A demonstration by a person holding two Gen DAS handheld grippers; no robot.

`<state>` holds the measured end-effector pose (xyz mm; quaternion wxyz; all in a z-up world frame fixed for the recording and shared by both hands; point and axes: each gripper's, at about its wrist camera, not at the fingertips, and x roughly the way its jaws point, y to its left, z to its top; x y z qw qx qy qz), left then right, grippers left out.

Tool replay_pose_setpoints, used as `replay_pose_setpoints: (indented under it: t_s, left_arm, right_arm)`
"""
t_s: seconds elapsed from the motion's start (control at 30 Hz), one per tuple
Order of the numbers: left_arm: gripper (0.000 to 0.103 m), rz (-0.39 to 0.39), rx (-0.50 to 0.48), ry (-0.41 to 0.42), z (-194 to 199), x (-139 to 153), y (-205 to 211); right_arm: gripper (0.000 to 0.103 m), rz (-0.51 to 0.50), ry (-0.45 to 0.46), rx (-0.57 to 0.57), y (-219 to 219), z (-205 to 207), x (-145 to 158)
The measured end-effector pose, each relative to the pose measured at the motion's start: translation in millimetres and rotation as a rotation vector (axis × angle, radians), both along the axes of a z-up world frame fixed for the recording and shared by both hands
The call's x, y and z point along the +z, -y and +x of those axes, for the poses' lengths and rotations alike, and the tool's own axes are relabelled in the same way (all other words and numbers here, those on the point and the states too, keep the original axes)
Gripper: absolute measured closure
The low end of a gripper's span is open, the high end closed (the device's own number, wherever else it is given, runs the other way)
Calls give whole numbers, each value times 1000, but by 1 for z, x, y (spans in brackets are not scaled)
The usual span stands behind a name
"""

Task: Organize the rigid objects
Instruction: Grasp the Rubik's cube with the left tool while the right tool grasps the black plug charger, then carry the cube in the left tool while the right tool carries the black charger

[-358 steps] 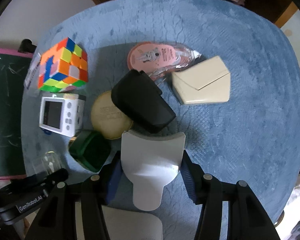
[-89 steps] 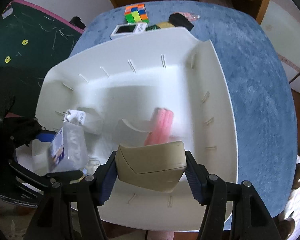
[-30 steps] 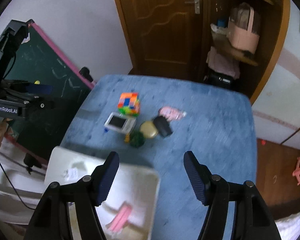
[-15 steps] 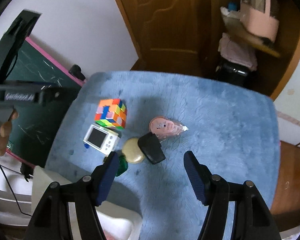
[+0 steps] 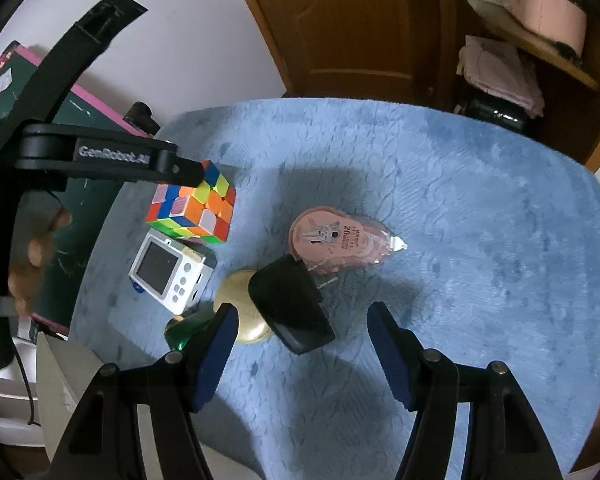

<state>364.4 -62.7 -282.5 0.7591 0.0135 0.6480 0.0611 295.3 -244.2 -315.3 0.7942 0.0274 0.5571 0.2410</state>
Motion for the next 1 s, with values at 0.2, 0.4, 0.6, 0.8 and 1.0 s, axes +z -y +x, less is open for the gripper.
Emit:
replay_pose_setpoints:
  t_s: [0.2, 0.4, 0.6, 0.8, 1.0]
  left_arm:
    - [19, 6, 13, -28, 4, -18, 2]
    - [40, -73, 38, -59, 4, -31, -1]
    - [41, -96, 47, -42, 1, -27, -3]
    - [41, -95, 42, -17, -7, -13, -7]
    - [42, -114, 13, 30, -17, 17, -4]
  right_arm:
    - [35, -1, -7, 18, -12, 5, -11]
    - [46, -16, -24, 36, -24, 10, -23]
    - [55, 24, -45, 11, -19, 14, -26]
    - [57, 42, -11, -33, -7, 12, -12]
    - [57, 74, 24, -96, 14, 0, 12]
